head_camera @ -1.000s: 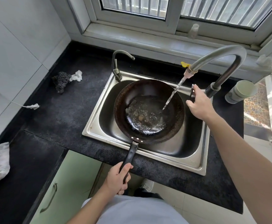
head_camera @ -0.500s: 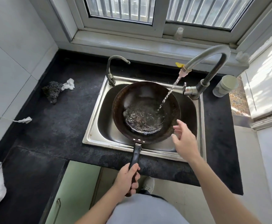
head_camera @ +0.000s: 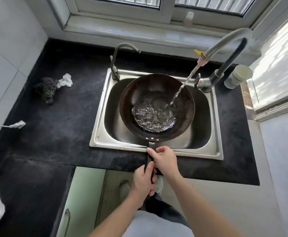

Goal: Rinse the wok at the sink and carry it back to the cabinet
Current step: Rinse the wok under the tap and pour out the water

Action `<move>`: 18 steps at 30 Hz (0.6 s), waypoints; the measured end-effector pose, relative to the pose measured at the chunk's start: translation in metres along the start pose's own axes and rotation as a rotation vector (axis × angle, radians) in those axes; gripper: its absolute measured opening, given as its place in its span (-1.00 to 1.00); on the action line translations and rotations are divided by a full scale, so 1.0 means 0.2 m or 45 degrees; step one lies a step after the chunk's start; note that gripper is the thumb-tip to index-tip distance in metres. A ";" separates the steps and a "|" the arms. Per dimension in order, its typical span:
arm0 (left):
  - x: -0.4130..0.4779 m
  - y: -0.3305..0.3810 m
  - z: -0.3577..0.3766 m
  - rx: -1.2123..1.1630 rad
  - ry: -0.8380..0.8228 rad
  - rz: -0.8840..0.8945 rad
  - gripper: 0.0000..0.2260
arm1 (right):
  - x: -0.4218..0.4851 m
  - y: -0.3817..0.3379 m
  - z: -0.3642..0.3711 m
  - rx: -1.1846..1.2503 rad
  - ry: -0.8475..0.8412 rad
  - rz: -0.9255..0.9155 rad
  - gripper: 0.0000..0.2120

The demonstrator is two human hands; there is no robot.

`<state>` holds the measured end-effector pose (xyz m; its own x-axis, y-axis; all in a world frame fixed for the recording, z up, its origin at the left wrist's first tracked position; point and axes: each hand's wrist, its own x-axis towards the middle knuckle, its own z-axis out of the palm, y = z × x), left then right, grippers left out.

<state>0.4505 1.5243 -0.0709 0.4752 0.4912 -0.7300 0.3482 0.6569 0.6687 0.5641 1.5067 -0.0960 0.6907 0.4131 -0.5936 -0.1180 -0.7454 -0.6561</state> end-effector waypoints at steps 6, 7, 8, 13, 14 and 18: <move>-0.02 -0.02 -0.03 0.056 0.007 0.088 -0.67 | -0.04 -0.01 0.02 0.113 0.020 0.059 -0.64; -0.03 -0.03 -0.04 0.062 0.014 0.103 -0.67 | -0.05 -0.02 0.03 0.153 -0.045 0.056 -0.66; -0.04 -0.03 -0.05 0.062 0.017 0.116 -0.66 | -0.07 -0.02 0.04 0.214 -0.136 0.055 -0.65; -0.09 -0.04 -0.08 0.069 0.047 0.127 -0.65 | -0.15 -0.08 0.10 0.596 -0.452 0.132 -0.82; -0.08 -0.04 -0.09 0.088 0.057 0.133 -0.64 | -0.16 -0.11 0.11 0.667 -0.482 0.148 -0.82; -0.06 -0.04 -0.14 0.152 0.092 0.162 -0.64 | -0.14 -0.15 0.16 0.917 -0.513 0.208 -0.81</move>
<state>0.4201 1.5291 -0.0713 0.4638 0.6086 -0.6439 0.3843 0.5166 0.7651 0.5254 1.5338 -0.0736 0.3341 0.5860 -0.7382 -0.7155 -0.3521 -0.6034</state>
